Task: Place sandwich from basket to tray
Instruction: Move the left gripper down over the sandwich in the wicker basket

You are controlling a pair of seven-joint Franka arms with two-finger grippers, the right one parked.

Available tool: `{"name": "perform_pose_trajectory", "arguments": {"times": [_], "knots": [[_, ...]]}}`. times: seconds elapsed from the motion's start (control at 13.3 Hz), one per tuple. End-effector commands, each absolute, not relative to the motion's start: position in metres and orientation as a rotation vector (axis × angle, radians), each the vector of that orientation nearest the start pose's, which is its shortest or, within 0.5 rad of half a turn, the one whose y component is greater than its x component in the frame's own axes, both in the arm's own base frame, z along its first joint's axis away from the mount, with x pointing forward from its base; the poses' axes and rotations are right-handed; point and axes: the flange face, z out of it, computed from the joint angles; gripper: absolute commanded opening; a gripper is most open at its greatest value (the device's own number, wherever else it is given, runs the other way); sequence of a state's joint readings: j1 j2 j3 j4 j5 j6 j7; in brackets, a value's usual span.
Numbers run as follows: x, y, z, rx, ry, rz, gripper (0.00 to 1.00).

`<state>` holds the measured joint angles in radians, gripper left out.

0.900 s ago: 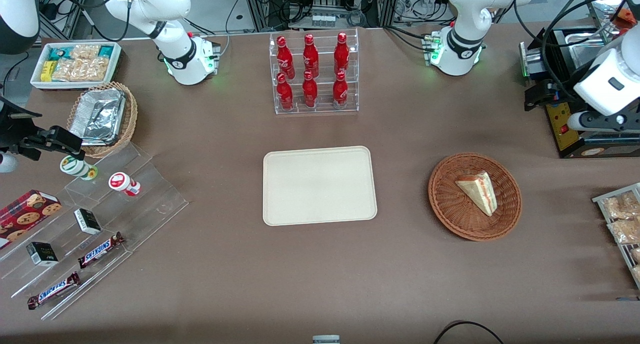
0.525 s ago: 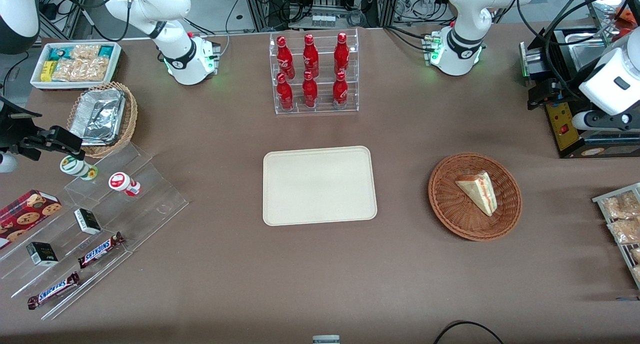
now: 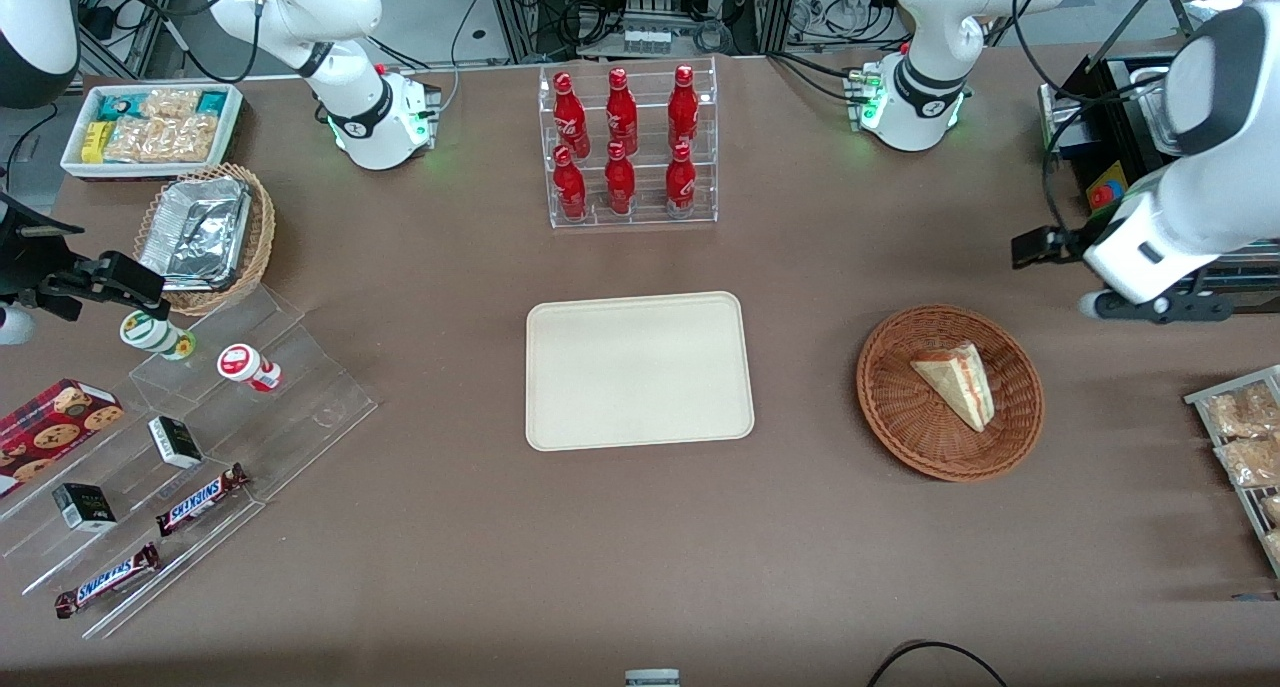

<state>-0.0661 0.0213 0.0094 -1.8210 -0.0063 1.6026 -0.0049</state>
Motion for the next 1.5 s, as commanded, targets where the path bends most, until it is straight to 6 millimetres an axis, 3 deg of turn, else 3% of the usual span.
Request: {"name": "perform_pose_trajectory", "arguments": {"times": [0.0, 0.15, 0.38, 0.82, 1.05, 1.43], "knots": [[0.528, -0.028, 0.457, -3.129, 0.08, 0.316, 1.0], [0.523, -0.028, 0.416, -3.136, 0.066, 0.235, 1.0], [0.523, -0.027, 0.388, -3.14, -0.062, 0.138, 1.0], [0.542, -0.036, 0.356, -3.036, -0.892, -0.028, 1.0], [0.546, -0.041, 0.341, -2.996, -1.018, -0.035, 1.0], [0.547, -0.042, 0.312, -2.961, -1.053, 0.035, 1.0]]}}
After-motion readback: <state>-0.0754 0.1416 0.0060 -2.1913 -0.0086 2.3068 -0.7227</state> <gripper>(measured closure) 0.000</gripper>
